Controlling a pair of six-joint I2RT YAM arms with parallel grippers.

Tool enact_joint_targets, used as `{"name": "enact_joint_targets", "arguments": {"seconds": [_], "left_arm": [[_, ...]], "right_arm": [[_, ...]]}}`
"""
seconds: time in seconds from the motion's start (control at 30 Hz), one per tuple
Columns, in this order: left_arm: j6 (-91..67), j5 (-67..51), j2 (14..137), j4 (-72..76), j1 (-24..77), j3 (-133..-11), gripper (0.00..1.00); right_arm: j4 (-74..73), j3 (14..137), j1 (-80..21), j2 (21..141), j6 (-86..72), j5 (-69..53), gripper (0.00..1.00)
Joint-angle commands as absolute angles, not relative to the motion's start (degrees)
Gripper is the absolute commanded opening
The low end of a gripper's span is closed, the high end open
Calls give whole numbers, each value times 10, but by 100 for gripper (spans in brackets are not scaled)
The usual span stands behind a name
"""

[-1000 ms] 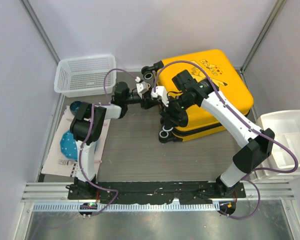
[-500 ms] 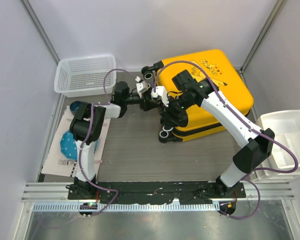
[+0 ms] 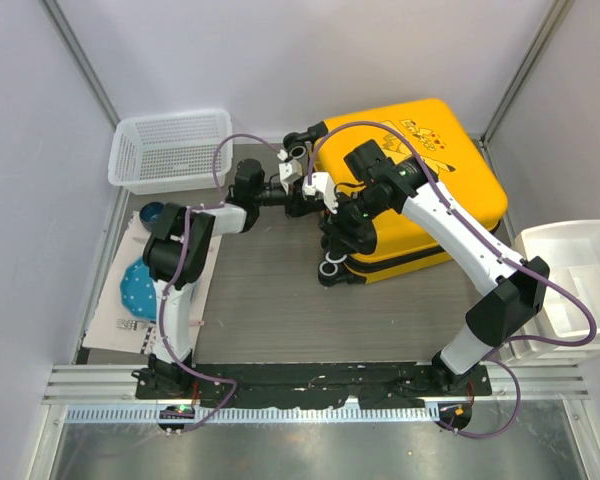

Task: Open, take out, and arrange the luggage

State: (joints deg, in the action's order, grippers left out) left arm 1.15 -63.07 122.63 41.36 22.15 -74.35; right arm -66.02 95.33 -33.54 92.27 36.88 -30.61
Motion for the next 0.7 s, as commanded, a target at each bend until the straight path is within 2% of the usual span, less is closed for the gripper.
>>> {"name": "enact_joint_targets", "arguments": {"seconds": [0.0, 0.1, 0.2, 0.23, 0.5, 0.67], "left_arm": [[4, -624, 1232, 411, 256, -748, 32], [-18, -617, 1227, 408, 256, -745, 26], [-15, -607, 1216, 405, 257, -734, 11], [-18, -601, 1212, 405, 256, -724, 0], [-15, -570, 1170, 460, 262, -643, 0], [20, -522, 1165, 391, 285, -649, 0]], "right_arm": [[-686, 976, -320, 878, 291, -289, 1], [-682, 976, -321, 877, 289, -289, 1], [-683, 975, -321, 877, 288, -288, 0], [-683, 975, -320, 875, 288, -288, 0], [-681, 969, -321, 873, 289, -287, 0], [-677, 970, -321, 875, 291, -287, 1]]}}
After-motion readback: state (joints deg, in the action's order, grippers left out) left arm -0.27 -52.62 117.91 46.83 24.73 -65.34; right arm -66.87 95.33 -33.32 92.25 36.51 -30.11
